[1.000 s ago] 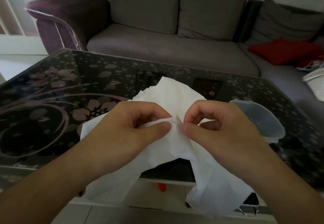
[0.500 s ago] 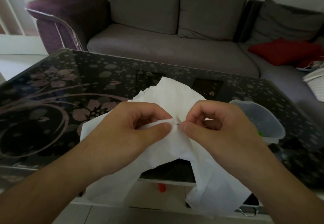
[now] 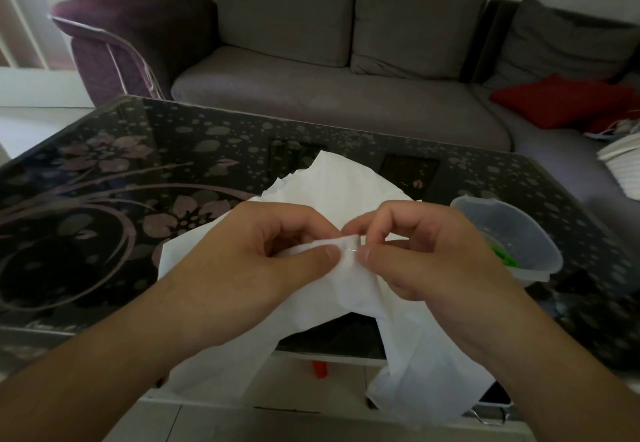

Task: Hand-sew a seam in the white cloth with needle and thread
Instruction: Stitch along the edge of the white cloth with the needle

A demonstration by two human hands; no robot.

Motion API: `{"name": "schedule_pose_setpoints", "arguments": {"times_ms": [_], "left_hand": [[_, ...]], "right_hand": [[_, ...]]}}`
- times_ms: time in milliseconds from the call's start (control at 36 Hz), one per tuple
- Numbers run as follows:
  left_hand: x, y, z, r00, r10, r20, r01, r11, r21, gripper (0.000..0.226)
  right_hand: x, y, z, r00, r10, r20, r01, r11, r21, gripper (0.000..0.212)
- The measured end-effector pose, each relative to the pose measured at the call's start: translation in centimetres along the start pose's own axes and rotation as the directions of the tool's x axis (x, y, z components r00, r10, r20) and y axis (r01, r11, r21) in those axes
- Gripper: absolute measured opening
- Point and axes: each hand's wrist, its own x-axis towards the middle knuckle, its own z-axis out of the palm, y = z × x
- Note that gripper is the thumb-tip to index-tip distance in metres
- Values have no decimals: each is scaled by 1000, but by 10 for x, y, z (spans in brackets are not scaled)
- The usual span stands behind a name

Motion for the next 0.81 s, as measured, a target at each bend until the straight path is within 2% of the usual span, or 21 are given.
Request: {"name": "schedule_pose_setpoints", "arguments": {"times_ms": [583, 806], "left_hand": [[0, -2, 1, 999, -7, -48, 8, 1000, 29, 13], [1, -1, 0, 999, -3, -41, 4, 1000, 28, 13]], "right_hand": [[0, 3, -3, 998, 39, 43, -43, 992, 116, 10], [1, 1, -1, 999, 35, 24, -37, 996, 84, 9]]}}
